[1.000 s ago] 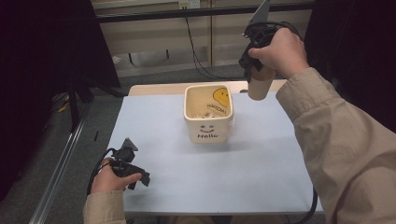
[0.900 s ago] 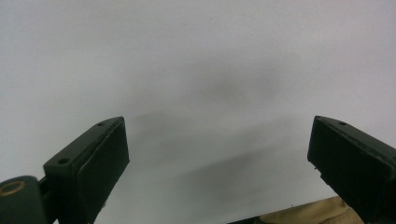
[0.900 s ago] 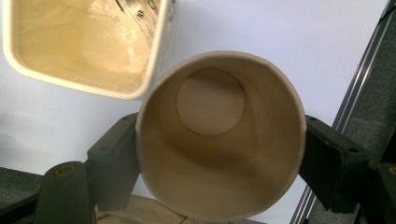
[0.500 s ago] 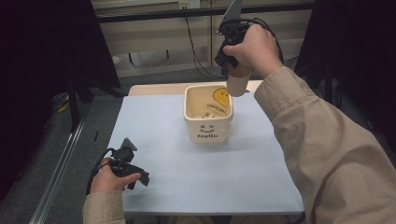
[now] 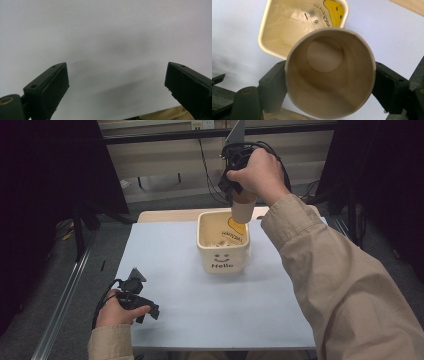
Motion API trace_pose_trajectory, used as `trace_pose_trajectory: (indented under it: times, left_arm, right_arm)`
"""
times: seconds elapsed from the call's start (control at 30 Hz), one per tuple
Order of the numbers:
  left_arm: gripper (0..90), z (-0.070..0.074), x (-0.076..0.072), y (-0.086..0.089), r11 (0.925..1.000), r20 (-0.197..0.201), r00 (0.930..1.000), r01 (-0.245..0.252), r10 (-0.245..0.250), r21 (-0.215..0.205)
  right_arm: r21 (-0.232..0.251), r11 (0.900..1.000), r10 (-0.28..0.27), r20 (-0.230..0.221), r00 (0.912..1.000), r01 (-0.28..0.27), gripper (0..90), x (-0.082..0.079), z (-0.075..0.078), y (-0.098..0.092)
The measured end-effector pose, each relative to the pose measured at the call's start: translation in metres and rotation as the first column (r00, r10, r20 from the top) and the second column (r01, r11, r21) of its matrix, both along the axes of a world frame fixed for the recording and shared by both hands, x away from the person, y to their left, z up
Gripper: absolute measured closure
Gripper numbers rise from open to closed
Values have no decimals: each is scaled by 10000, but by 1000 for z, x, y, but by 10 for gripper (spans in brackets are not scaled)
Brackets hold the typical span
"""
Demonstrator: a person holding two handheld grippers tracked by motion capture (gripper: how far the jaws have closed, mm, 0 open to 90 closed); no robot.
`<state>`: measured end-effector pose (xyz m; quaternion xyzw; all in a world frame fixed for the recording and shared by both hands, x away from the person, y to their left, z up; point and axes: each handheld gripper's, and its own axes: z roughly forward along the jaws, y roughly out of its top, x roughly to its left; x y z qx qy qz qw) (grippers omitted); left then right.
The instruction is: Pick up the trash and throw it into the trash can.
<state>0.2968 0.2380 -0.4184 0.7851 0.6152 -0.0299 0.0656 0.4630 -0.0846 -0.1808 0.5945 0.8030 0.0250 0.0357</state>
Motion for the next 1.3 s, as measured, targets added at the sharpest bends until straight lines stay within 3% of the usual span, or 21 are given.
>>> trace_pose_trajectory:
  times: [0.4, 0.7, 1.07, 1.3]
  left_arm:
    - [52, 0, 0, 1, 9999, 5, 10000, 93, -93, 37]
    - [52, 0, 0, 0, 9999, -3, 9999, 101, -101, -15]
    - [52, 1, -1, -1, 9999, 16, 9999, 162, -162, -13]
    - [52, 2, 0, -1, 9999, 18, 9999, 157, -157, -29]
  right_arm:
    - [55, 9997, 254, -148, 9996, -253, 215, 4, -17, 14]
    - [50, 9985, 538, -247, 9982, -537, 215, 6, -39, 20]
    - [65, 9987, 509, -497, 9975, -507, 213, 11, -65, 20]
    - [48, 9991, 435, -586, 9973, -433, 210, 12, -73, 20]
